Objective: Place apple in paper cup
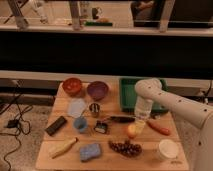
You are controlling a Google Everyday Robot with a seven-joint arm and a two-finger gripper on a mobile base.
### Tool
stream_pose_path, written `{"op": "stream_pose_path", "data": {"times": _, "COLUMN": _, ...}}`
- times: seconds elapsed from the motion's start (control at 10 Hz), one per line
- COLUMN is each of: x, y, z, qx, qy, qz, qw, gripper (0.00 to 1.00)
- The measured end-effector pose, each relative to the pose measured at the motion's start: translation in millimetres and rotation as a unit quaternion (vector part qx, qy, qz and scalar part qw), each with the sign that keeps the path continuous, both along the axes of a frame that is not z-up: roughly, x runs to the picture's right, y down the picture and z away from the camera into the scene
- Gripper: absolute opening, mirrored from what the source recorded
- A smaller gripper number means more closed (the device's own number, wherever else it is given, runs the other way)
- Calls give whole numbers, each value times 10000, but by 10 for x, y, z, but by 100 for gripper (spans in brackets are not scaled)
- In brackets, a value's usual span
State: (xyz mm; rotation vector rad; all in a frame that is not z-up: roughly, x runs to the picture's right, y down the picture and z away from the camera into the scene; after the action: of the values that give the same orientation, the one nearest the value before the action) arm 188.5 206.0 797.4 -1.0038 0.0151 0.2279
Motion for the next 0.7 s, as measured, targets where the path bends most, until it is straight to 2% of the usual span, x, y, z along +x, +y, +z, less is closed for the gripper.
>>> {"op": "stream_pose_path", "data": {"times": 0.2, "x": -28, "y": -129, "z": -155, "qx": 185, "qy": -56, "qz": 35, "qw": 9998, "gripper": 0}}
{"op": "stream_pose_path", "data": {"times": 0.4, "x": -32, "y": -331, "z": -408, "qx": 454, "qy": -149, "qz": 111, "qw": 9988, "gripper": 0}}
{"op": "stream_pose_path", "data": {"times": 0.7, "x": 30, "y": -503, "z": -601, "qx": 797, "qy": -197, "qz": 256, "qw": 9963, "gripper": 0}}
